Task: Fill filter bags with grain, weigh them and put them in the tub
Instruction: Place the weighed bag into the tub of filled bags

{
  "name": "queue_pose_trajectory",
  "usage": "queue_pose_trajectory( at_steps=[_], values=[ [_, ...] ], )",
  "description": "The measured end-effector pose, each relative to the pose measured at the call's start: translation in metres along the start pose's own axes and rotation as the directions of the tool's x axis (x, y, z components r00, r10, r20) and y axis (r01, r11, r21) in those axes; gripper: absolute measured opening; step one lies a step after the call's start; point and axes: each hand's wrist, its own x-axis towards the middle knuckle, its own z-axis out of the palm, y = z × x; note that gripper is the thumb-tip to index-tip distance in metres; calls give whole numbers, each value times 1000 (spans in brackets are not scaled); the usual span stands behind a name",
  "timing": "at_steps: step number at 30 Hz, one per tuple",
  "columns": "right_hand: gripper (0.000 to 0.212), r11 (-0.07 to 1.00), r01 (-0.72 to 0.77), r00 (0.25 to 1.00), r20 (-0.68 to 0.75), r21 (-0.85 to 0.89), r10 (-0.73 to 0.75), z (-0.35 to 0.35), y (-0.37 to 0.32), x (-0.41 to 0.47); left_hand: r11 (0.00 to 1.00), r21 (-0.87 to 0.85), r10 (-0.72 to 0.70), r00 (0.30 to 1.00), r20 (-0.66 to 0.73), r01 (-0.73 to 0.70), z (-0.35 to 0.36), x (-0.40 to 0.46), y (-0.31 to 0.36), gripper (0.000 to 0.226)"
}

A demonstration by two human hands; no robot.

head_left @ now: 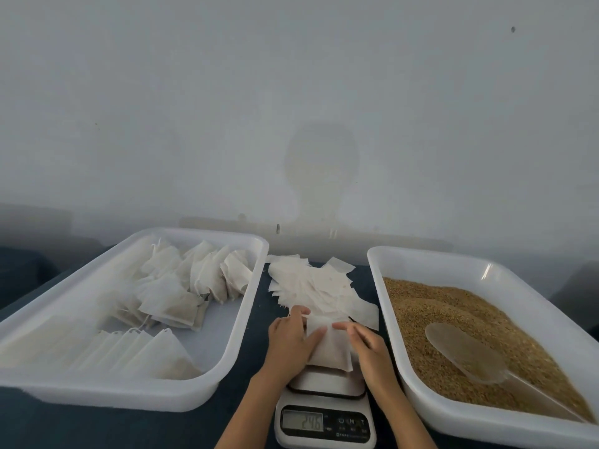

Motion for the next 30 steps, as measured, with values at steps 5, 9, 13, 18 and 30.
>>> queue_pose_trajectory(
  at_steps=[5,9,13,18,30],
  values=[
    [28,999,-8,999,-36,-53,6,6,-5,1,1000,-25,8,994,-107,-11,-7,3,10,36],
    [27,996,60,997,-41,-63,-63,13,-23,-1,1000,-7,10,970,-242,-13,-20,-4,30,18],
    [25,986,165,985,42,13,-166,26,-60,-2,993,7,111,902,-417,-119,-48,-18,48,15],
    [29,951,285,940,159,121,-302,60,-119,3,997,-63,-12,790,-612,-34,-123,-33,43,8],
    [38,850,315,797,604,-423,6,157,-149,8,819,-279,-518,855,18,502,-201,-57,-32,6]
  ],
)
